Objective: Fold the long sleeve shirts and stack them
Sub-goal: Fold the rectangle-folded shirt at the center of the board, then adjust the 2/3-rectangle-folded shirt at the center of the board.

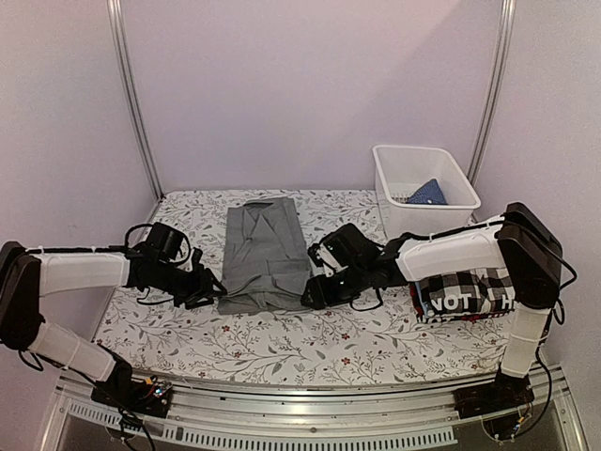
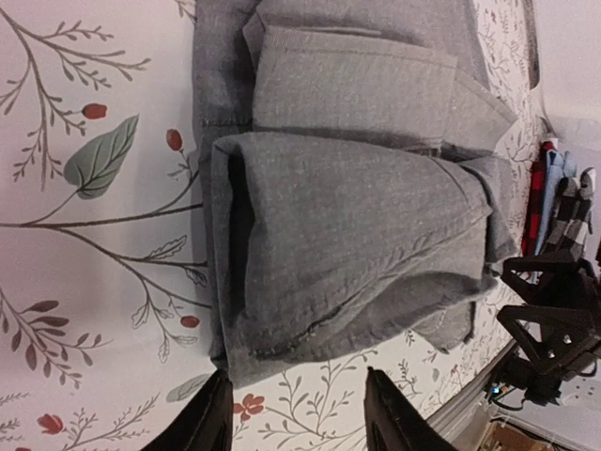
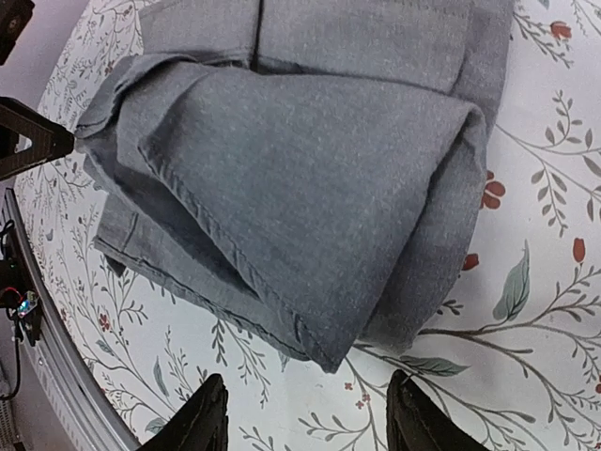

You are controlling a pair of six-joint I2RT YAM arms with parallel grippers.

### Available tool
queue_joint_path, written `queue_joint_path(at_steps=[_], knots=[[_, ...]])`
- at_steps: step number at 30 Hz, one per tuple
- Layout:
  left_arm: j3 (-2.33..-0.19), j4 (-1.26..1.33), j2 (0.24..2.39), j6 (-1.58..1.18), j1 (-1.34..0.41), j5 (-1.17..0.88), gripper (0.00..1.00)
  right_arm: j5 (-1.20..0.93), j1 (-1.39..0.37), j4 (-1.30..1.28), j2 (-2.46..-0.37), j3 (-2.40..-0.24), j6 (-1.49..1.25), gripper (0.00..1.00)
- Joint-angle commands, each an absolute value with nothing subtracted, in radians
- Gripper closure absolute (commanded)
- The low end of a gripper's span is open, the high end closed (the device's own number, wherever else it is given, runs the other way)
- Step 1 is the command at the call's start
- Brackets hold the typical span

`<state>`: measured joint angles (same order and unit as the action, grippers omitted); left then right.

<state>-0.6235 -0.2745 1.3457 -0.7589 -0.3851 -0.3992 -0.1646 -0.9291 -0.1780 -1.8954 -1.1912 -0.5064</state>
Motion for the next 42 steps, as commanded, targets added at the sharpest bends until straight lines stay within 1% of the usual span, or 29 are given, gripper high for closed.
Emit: queue_joint_path(at_steps=[1, 11, 16, 18, 21, 24, 25, 29, 31, 33, 38, 40, 42], knots=[[-0.607, -0.248, 1.357, -0.775, -0.41, -0.399, 0.54, -0.128, -0.95, -0.205, -1.884, -1.19, -0.492, 0.46], [-0.63, -0.21, 1.411, -0.763, -0.413, -0.37, 0.56, -0.099, -0.971, -0.226, -1.956, -1.236, -0.528, 0.56], [-0.65, -0.21, 1.431, -0.753, -0.413, -0.362, 0.6, -0.083, -0.972, -0.222, -1.979, -1.264, -0.53, 0.6], [-0.661, -0.213, 1.438, -0.749, -0.414, -0.357, 0.61, -0.081, -0.972, -0.224, -1.99, -1.279, -0.529, 0.64], [-0.675, -0.212, 1.445, -0.741, -0.413, -0.353, 0.65, -0.076, -0.972, -0.225, -1.994, -1.298, -0.529, 0.74], [-0.698, -0.222, 1.453, -0.729, -0.412, -0.354, 0.75, -0.068, -0.972, -0.246, -1.994, -1.322, -0.528, 0.88], [-0.705, -0.225, 1.455, -0.726, -0.413, -0.353, 0.8, -0.068, -0.972, -0.251, -1.993, -1.33, -0.527, 0.91], [-0.727, -0.244, 1.455, -0.715, -0.41, -0.354, 0.95, -0.055, -0.971, -0.277, -1.981, -1.367, -0.523, 1.0], [-0.74, -0.25, 1.453, -0.71, -0.407, -0.351, 0.98, -0.038, -0.969, -0.286, -1.973, -1.392, -0.519, 1.0], [-0.756, -0.249, 1.46, -0.706, -0.394, -0.353, 1.0, -0.032, -0.957, -0.297, -1.979, -1.434, -0.506, 1.0], [-0.833, -0.248, 1.533, -0.684, -0.329, -0.366, 1.0, -0.038, -0.899, -0.303, -2.04, -1.541, -0.497, 1.0], [-0.87, -0.243, 1.588, -0.684, -0.295, -0.393, 1.0, -0.056, -0.868, -0.298, -2.098, -1.597, -0.487, 1.0], [-0.907, -0.23, 1.641, -0.688, -0.26, -0.414, 1.0, -0.075, -0.841, -0.291, -2.155, -1.662, -0.477, 0.95]])
